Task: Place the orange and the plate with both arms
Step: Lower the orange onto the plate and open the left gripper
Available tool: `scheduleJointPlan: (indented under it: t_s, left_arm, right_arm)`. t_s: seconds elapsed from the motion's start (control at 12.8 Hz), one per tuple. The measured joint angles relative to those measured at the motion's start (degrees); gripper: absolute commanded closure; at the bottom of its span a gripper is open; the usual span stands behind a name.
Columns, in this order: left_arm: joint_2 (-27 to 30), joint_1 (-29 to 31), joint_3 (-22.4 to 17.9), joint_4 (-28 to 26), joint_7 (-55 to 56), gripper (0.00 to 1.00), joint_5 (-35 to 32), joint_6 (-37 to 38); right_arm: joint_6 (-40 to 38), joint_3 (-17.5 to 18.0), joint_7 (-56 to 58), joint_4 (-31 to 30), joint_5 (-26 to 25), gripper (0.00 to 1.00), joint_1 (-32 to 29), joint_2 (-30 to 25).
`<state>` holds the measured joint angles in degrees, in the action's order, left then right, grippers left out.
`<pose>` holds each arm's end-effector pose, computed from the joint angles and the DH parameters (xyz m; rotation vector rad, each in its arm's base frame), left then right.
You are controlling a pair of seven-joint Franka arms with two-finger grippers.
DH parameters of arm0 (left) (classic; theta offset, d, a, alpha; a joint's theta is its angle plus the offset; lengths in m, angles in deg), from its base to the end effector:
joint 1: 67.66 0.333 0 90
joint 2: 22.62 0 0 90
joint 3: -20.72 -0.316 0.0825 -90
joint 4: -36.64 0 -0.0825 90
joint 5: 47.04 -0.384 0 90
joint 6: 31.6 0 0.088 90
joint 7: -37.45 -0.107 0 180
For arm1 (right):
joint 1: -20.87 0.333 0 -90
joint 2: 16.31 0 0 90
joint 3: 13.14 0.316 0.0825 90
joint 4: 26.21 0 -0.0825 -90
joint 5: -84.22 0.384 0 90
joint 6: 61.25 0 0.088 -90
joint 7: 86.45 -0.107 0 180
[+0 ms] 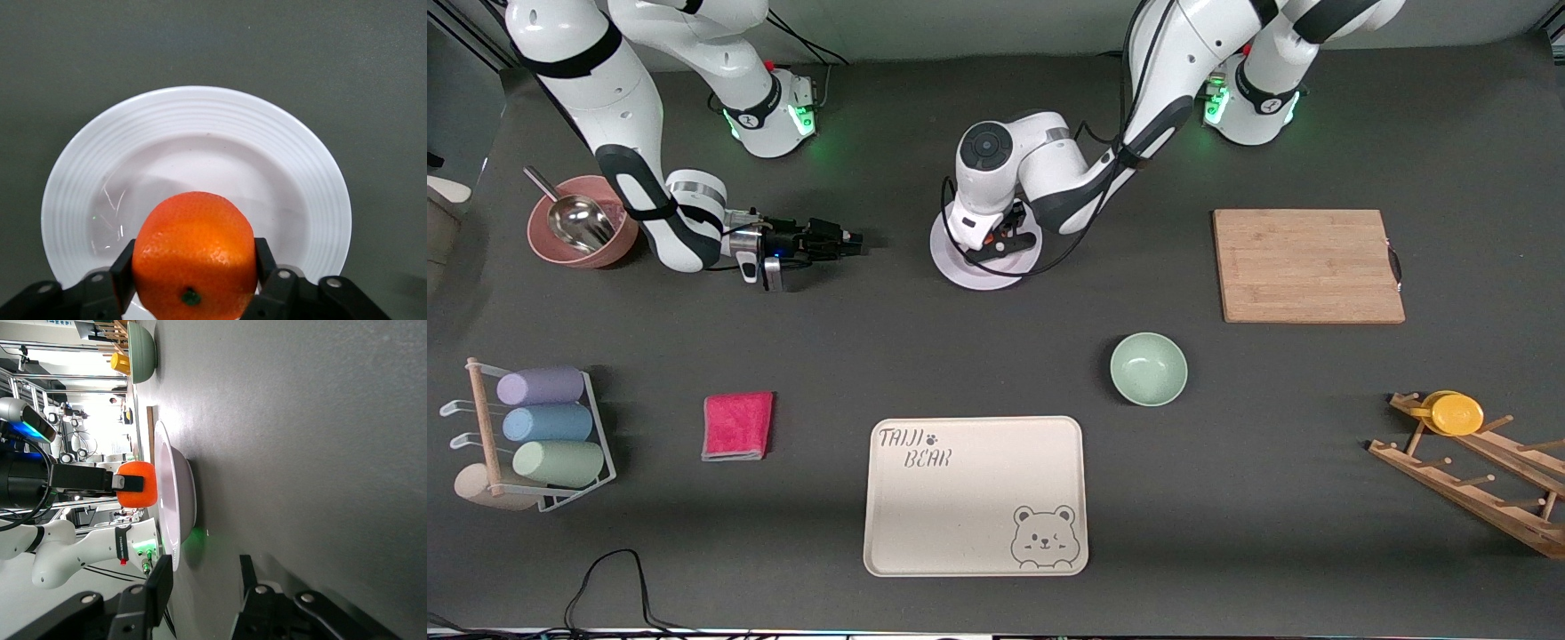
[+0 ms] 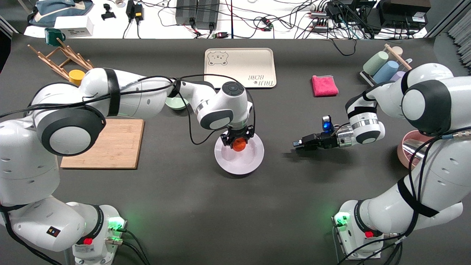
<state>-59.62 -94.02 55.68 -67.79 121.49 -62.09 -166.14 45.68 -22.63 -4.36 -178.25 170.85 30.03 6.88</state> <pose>0.3398 -0.5517 0.2348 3.0335 0.4714 -0.2369 0.3202 0.0638 0.0970 -1.9356 0.0079 0.0586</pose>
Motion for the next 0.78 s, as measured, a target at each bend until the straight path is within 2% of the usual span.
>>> scheduleJointPlan:
  t_s: [0.78]
  left_arm:
    - [0.39, 0.4, -0.94, 1.16, 0.14, 0.0, -0.46, 1.12]
  right_arm:
    - [0.0, 0.13, 0.05, 0.09, 0.62, 0.53, 0.09, 0.35]
